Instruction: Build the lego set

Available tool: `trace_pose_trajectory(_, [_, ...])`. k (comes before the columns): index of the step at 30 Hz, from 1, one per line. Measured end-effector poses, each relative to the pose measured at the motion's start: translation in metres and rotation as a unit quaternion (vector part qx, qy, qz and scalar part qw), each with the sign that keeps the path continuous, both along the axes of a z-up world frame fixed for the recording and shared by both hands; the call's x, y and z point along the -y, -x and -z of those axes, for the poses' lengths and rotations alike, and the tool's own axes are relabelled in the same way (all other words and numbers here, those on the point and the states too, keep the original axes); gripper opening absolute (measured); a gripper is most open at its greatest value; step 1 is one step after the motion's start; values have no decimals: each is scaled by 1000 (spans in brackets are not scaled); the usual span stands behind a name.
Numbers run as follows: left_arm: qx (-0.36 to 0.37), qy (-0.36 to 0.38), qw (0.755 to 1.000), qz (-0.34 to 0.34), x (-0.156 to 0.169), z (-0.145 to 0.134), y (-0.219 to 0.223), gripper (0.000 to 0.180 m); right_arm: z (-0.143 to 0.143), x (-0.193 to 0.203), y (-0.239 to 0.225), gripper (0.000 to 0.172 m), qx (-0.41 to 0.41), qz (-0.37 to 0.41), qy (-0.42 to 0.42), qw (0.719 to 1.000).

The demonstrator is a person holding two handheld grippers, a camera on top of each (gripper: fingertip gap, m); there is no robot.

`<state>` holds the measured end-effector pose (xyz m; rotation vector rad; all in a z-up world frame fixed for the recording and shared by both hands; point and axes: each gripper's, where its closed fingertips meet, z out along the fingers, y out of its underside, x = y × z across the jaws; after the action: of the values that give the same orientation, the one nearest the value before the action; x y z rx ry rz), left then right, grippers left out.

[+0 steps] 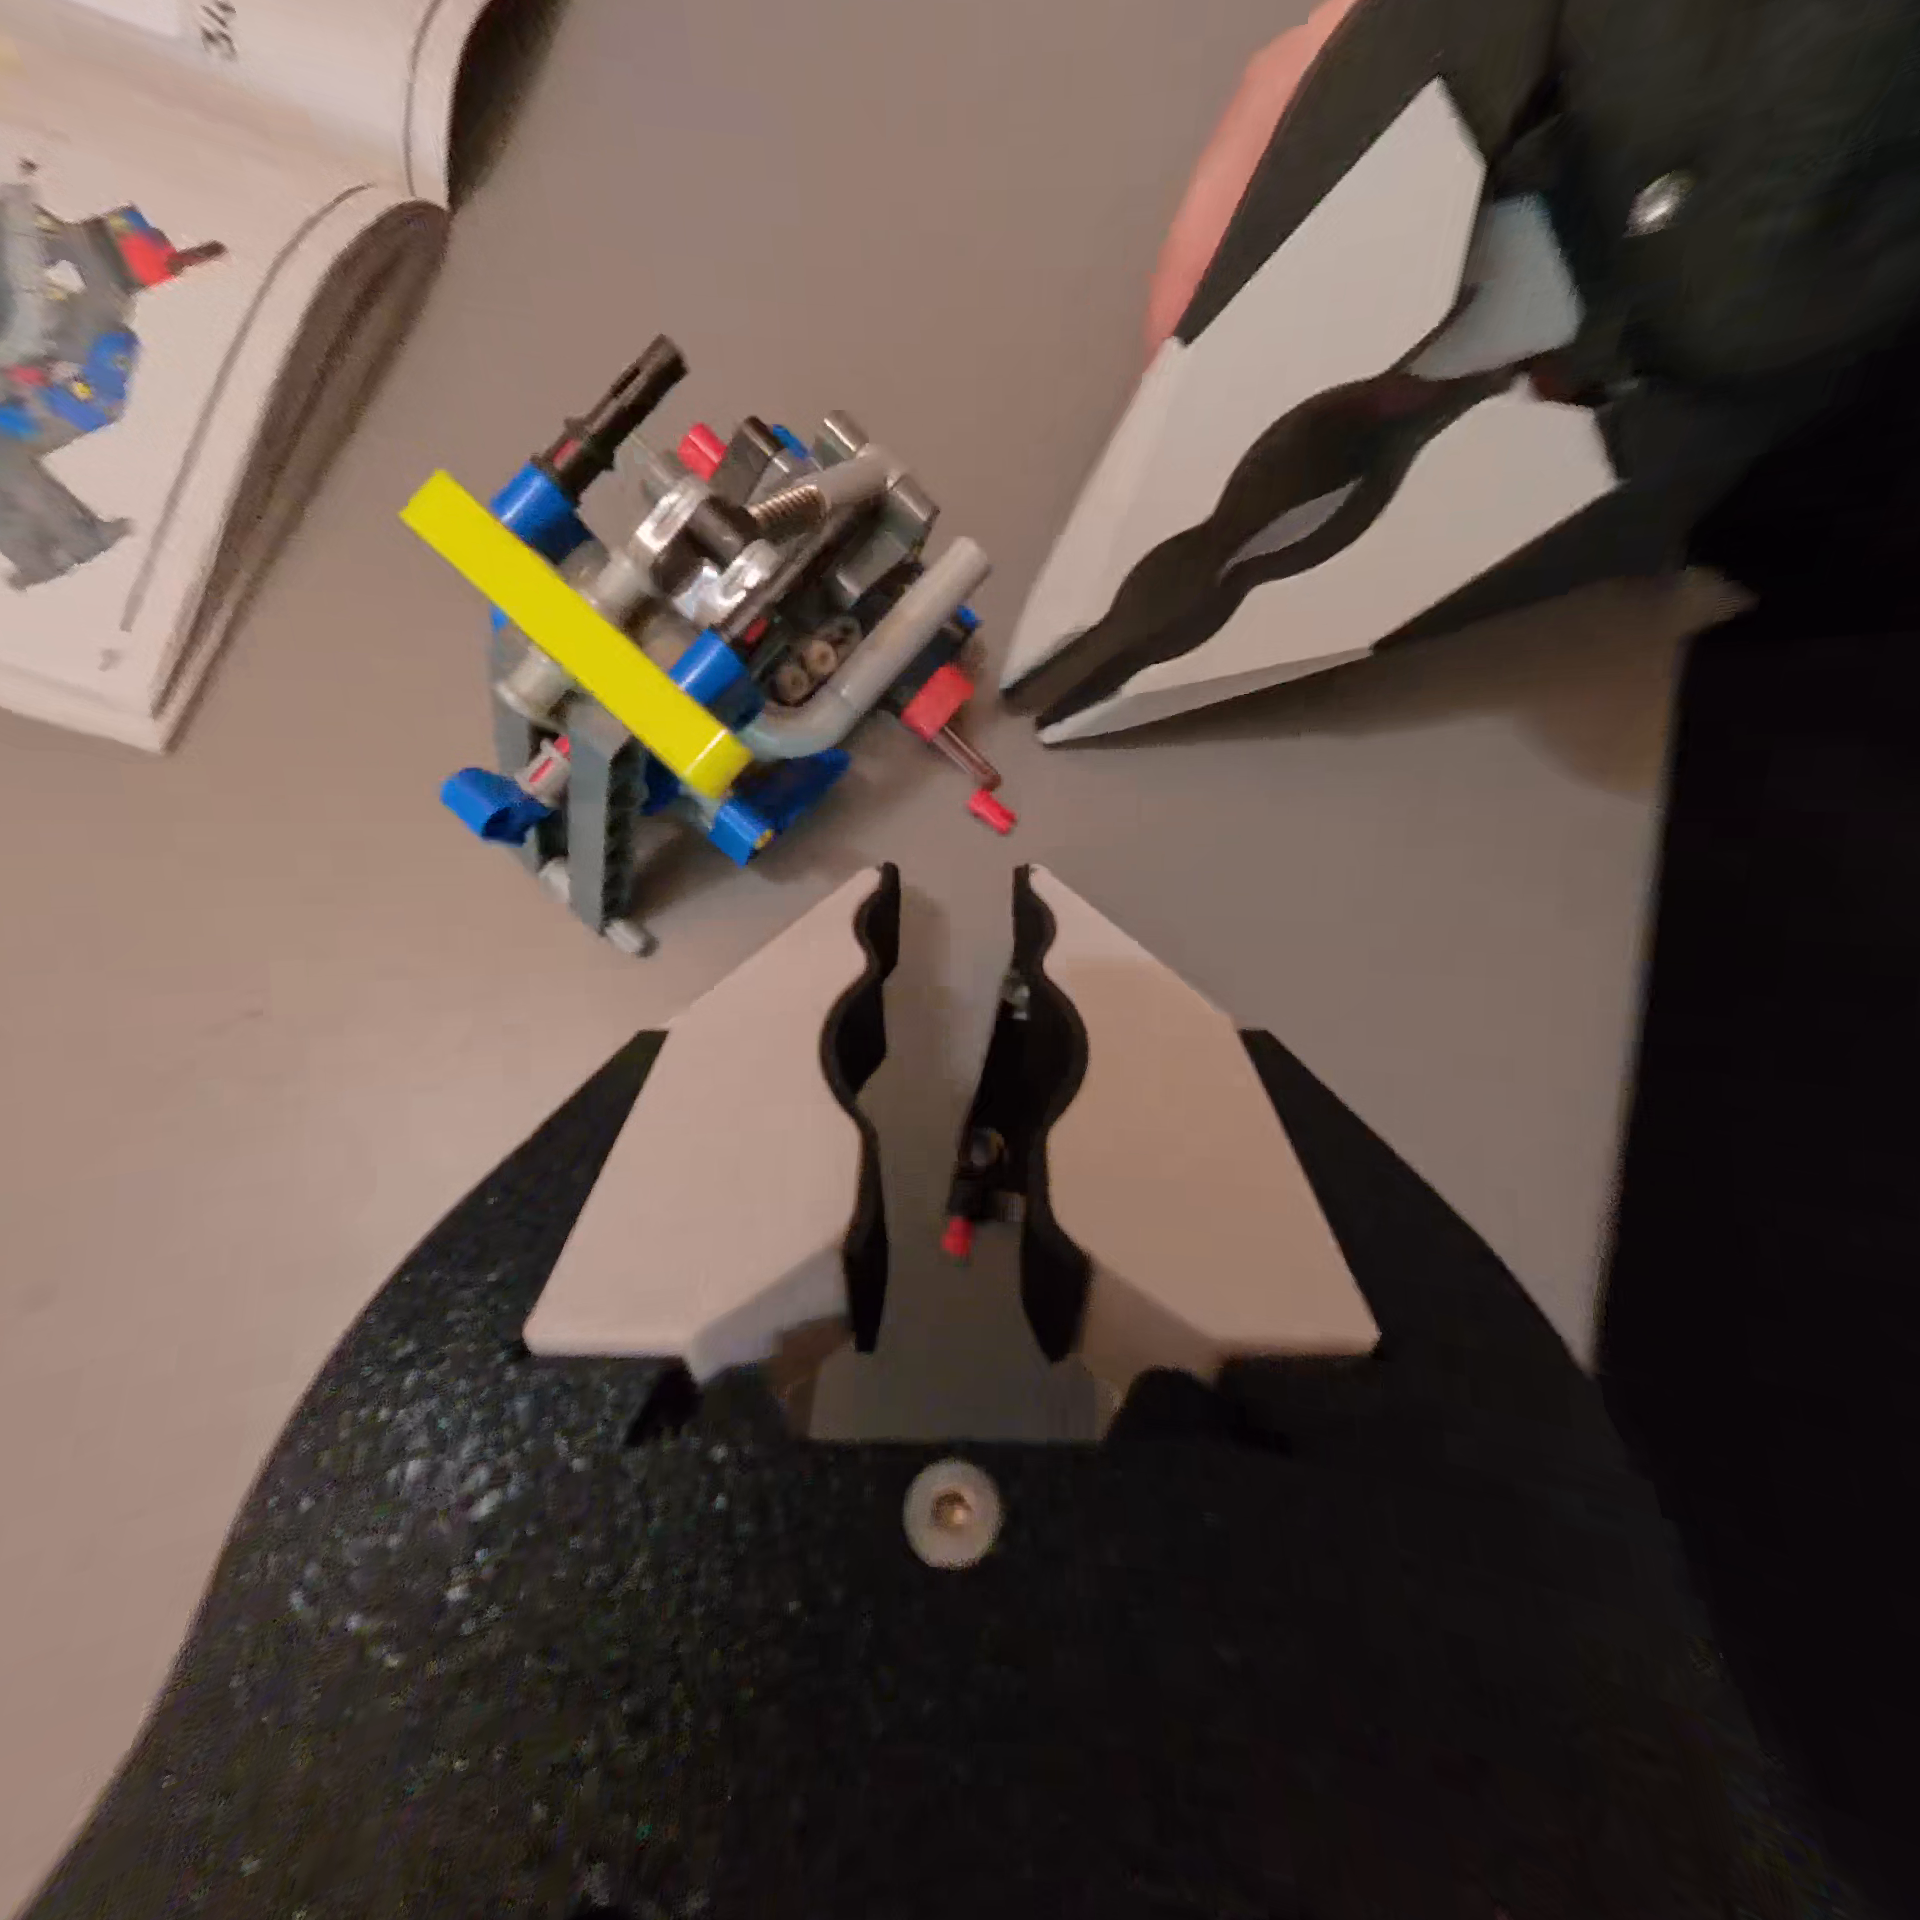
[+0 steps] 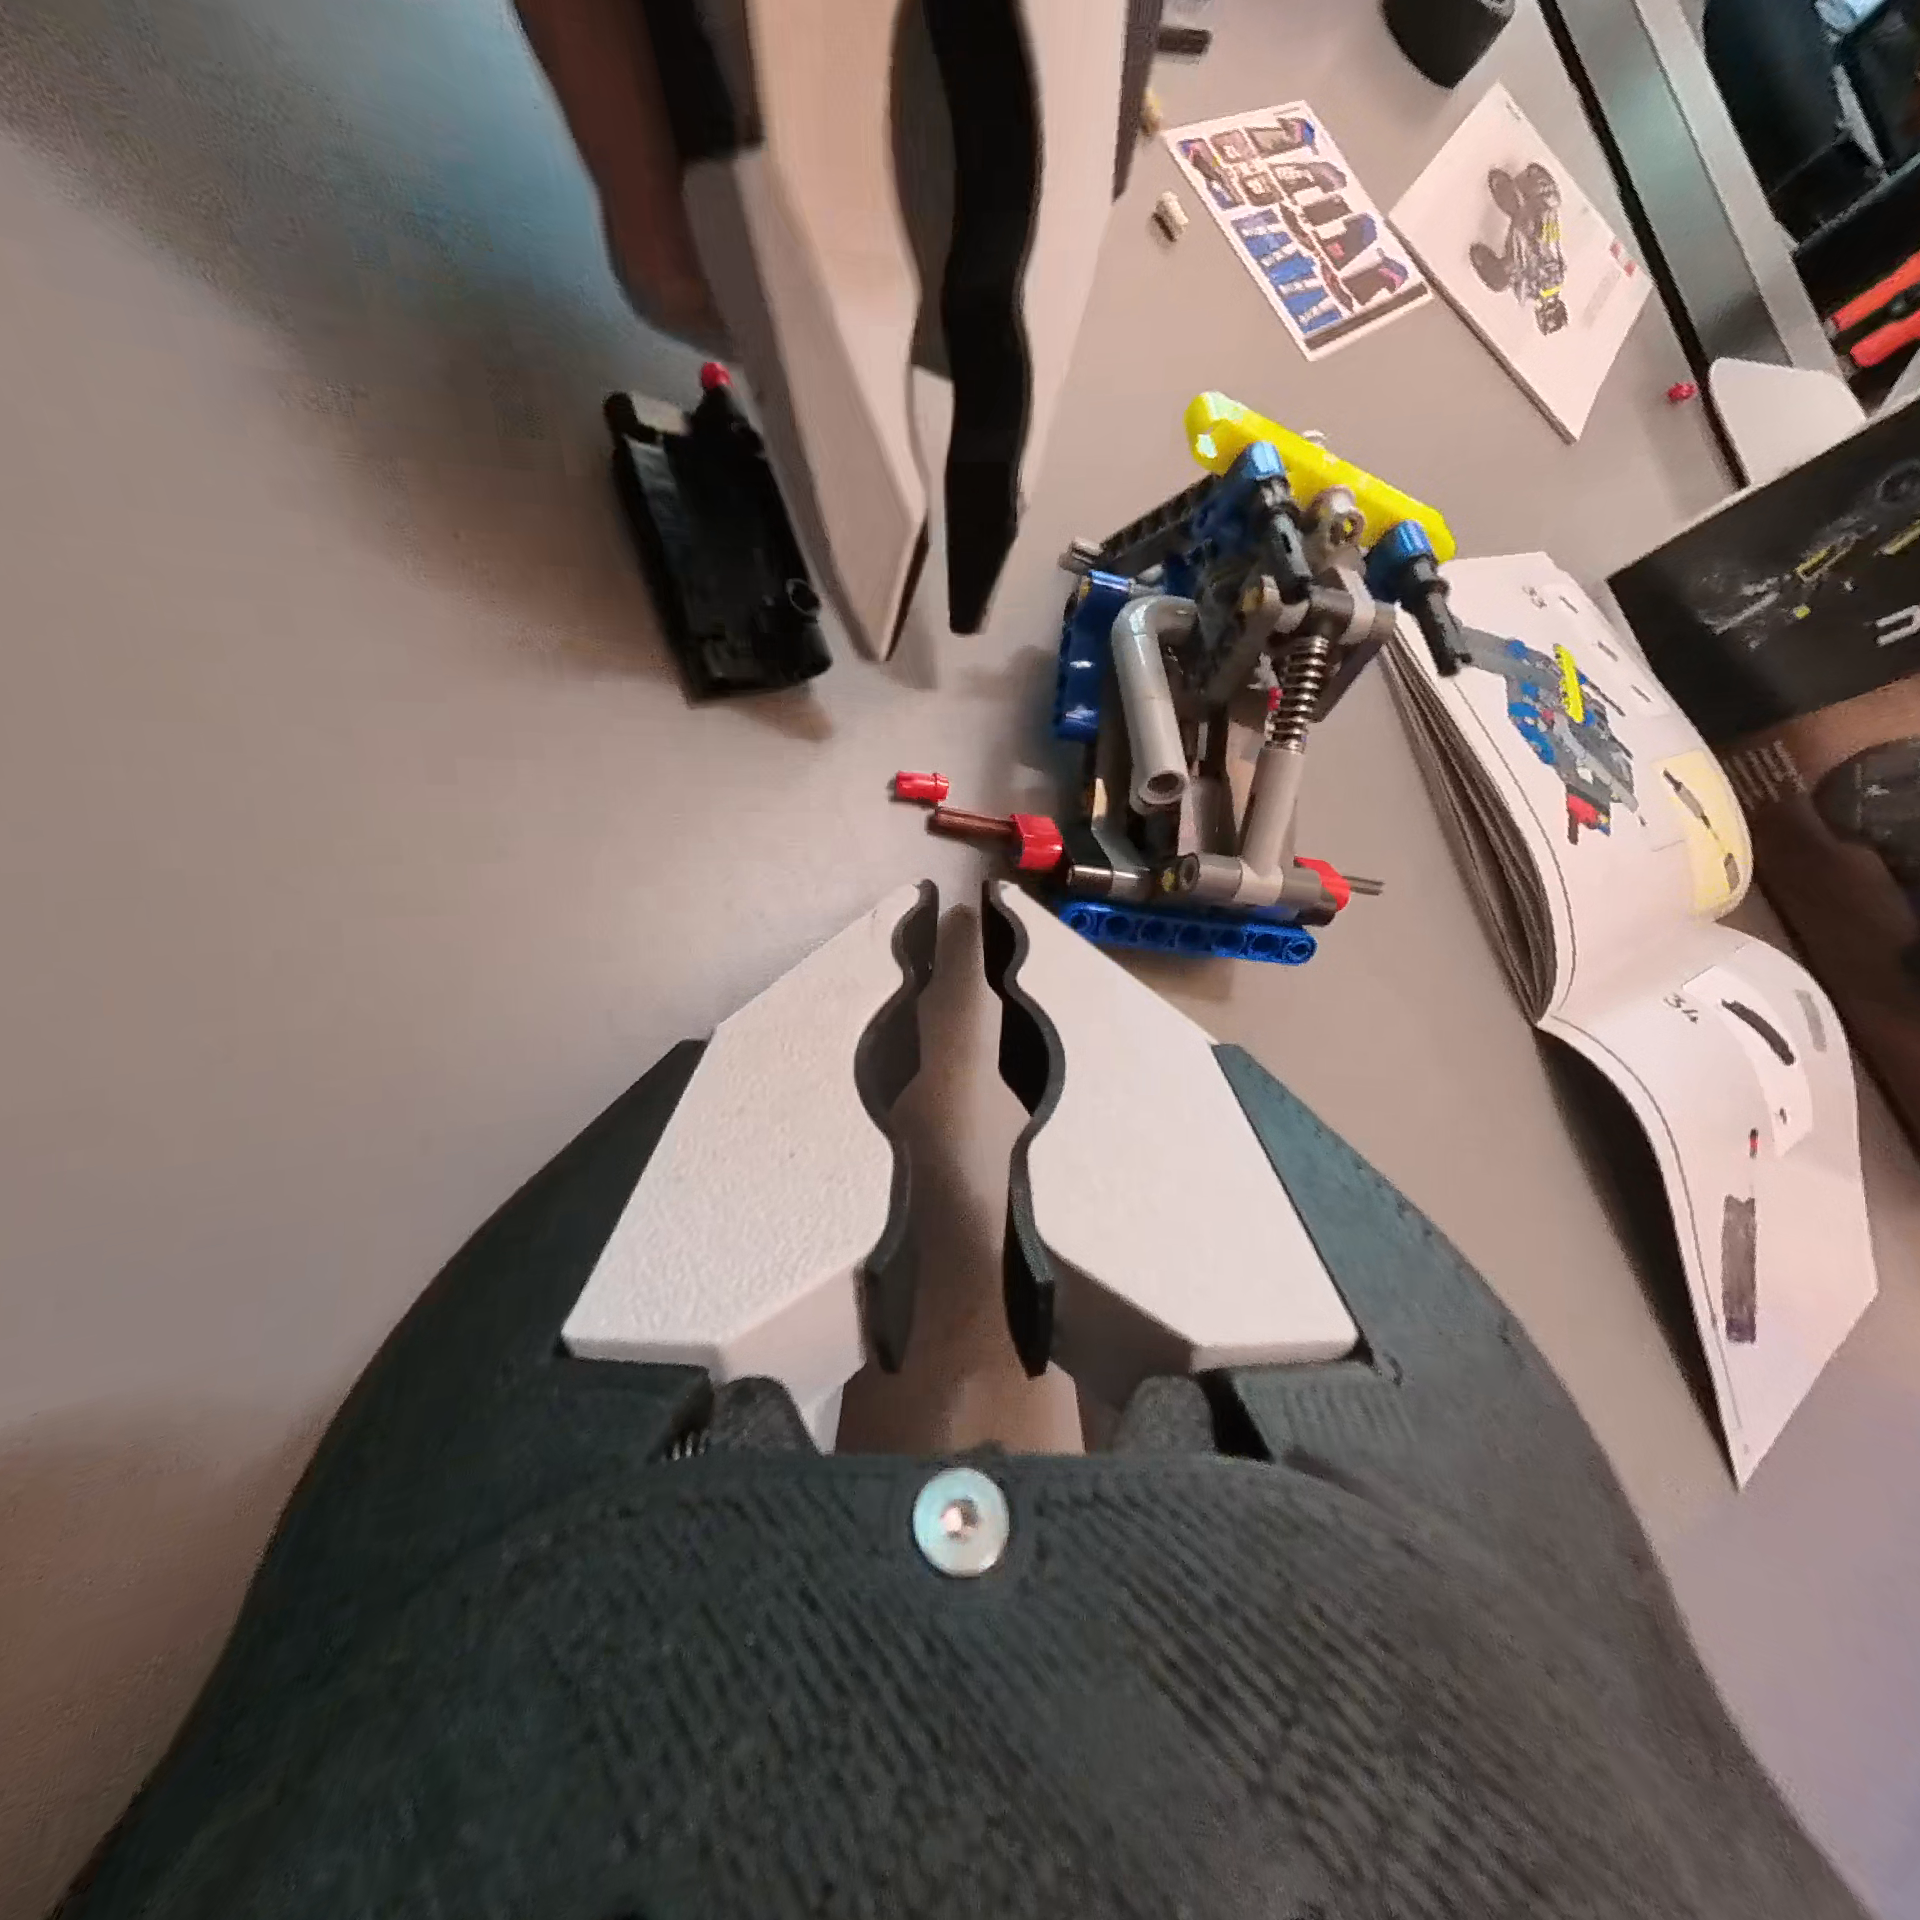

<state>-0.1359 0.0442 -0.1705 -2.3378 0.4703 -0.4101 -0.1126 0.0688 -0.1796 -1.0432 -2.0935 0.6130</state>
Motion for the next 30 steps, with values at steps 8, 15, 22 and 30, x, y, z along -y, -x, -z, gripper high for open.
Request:
trace_pose_trajectory(8, [-62,5,998,-22,-13,14,-13,17,1,-6,-8,4,6,32,16,999])
trace_pose_trajectory(15, [-106,-15,994,18,-11,15,-13,2,0,4,-6,6,0,14,37,999])
trace_pose_trajectory(22, [-107,-53,986,114,-1,14,-19,1,-3,19,-3,11,-5,-47,61,997])
trace_pose_trajectory(30, [-108,-103,971,185,2,13,-30,1,1,29,-5,2,29,-104,86,990])
